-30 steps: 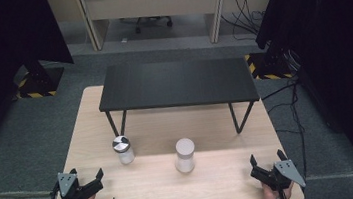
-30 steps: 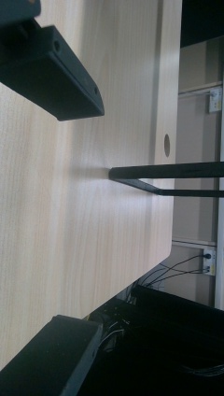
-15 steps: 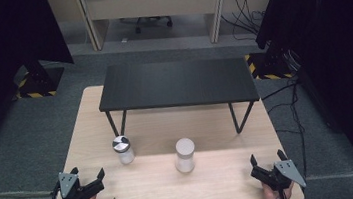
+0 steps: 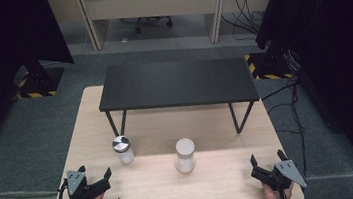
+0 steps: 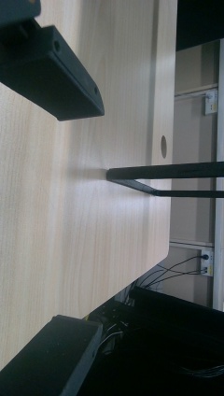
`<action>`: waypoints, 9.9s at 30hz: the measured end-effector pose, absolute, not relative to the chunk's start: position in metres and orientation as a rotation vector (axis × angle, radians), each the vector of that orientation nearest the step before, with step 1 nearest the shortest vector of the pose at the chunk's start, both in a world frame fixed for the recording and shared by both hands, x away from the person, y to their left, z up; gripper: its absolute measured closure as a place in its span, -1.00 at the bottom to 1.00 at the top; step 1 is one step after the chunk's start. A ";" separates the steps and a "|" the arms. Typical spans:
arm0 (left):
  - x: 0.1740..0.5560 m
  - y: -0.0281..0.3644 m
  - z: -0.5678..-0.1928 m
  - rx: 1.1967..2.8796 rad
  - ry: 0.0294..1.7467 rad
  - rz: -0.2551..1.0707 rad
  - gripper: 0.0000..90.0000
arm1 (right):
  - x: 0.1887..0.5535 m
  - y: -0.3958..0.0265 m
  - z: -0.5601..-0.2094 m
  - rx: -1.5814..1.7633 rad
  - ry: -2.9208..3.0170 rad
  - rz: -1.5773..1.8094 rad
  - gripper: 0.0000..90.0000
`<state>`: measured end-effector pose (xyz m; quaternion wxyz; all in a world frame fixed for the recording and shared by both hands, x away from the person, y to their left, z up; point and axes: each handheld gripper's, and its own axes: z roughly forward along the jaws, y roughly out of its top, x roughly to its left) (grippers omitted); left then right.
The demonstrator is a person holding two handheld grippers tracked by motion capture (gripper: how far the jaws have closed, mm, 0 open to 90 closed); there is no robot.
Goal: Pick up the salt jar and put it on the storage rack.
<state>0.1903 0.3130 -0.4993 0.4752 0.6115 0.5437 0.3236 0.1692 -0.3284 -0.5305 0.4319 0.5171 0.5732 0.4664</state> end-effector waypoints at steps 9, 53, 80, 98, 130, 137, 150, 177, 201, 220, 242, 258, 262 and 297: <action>0.198 0.300 -0.494 1.509 1.294 0.790 -0.96 | 0.168 -0.329 -0.532 1.288 1.421 1.172 -0.99; 0.253 0.252 -0.473 1.647 1.222 0.772 -0.54 | 0.166 -0.331 -0.535 1.278 1.397 1.197 -0.99; 0.256 0.248 -0.469 1.658 1.256 0.775 -0.32 | 0.167 -0.331 -0.535 1.270 1.407 1.187 -0.99; 0.247 0.245 -0.448 1.692 1.236 0.757 -0.32 | 0.166 -0.331 -0.536 1.275 1.396 1.197 -0.99; 0.245 0.241 -0.390 1.710 1.230 0.761 -0.32 | 0.165 -0.332 -0.536 1.275 1.394 1.205 -0.99; 0.245 0.238 -0.369 1.715 1.226 0.778 -0.32 | 0.165 -0.333 -0.537 1.276 1.389 1.213 -0.99; 0.244 0.236 -0.327 1.695 1.215 0.772 -0.32 | 0.163 -0.335 -0.539 1.287 1.362 1.238 -0.99; 0.265 0.226 -0.263 1.689 1.180 0.763 -0.32 | 0.164 -0.338 -0.538 1.290 1.379 1.254 -0.99; 0.323 0.202 -0.240 1.710 1.152 0.837 -0.32 | 0.165 -0.337 -0.536 1.275 1.403 1.236 -0.99; 0.364 0.188 -0.242 1.726 1.160 0.850 -0.32 | 0.166 -0.336 -0.535 1.275 1.416 1.221 -0.99; 0.382 0.173 -0.246 1.738 1.159 0.850 -0.32 | 0.166 -0.337 -0.535 1.266 1.421 1.229 -0.99; 0.385 0.181 -0.246 1.736 1.152 0.816 -0.32 | 0.167 -0.336 -0.534 1.264 1.431 1.212 -0.99; 0.385 0.181 -0.245 1.751 1.148 0.824 -0.33 | 0.168 -0.336 -0.533 1.266 1.435 1.209 -0.99; 0.318 0.217 -0.263 1.681 1.081 0.757 -1.00 | 0.170 -0.334 -0.530 1.270 1.465 1.179 -0.99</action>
